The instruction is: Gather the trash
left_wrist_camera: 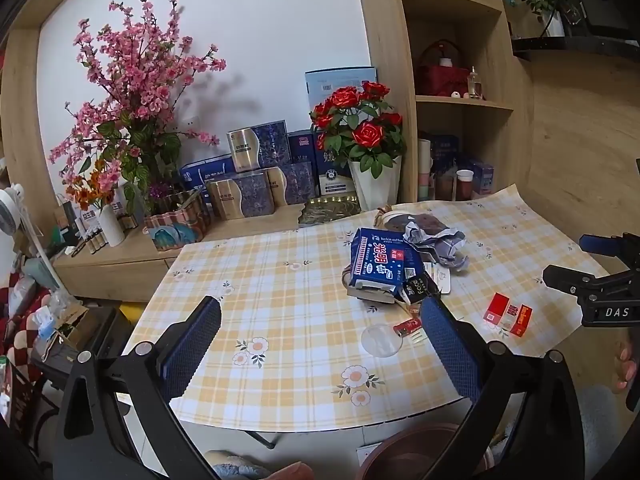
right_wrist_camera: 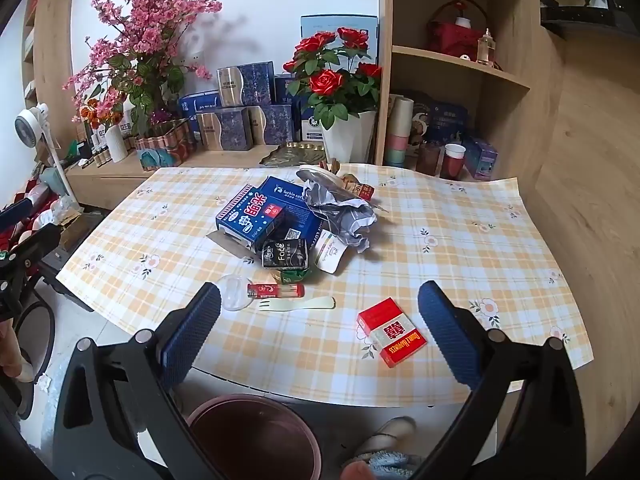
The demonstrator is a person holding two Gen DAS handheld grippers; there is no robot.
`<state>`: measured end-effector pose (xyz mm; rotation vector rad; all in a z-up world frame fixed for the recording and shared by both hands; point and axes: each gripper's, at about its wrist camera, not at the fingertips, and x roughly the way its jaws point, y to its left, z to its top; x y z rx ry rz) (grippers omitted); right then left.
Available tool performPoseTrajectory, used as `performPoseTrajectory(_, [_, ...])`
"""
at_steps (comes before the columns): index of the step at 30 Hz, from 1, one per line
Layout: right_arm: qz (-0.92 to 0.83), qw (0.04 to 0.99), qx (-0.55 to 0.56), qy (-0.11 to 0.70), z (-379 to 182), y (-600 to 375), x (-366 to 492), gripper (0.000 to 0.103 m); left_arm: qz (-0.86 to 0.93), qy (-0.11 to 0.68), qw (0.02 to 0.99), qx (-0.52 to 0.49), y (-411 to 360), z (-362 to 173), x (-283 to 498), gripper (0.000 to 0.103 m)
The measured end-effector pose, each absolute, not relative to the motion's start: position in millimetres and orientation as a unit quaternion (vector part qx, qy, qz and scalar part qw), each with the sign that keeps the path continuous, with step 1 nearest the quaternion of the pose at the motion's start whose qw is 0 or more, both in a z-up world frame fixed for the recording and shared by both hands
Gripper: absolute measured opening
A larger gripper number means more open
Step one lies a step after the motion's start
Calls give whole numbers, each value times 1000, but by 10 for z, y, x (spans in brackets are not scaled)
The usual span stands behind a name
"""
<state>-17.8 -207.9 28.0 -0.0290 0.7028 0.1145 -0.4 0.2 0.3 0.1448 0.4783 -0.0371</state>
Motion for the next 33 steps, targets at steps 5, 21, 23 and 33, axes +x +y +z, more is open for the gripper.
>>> performPoseTrajectory(5, [59,936,-13,346,273,-2080,-176,97,-20,240,968,72,2,1,-2,98])
performPoseTrajectory(21, [57,939,-11,339,303,-2085,-232,97,-20,236,969,76,-3,29,-4,98])
performPoseTrajectory(23, [57,939,-11,339,301,-2083,-233,97,-20,236,968,76,-2,31,-6,98])
performPoseTrajectory(33, [56,939,-12,339,337,-2101,-242,97,-20,235,969,76,-24,36,-20,98])
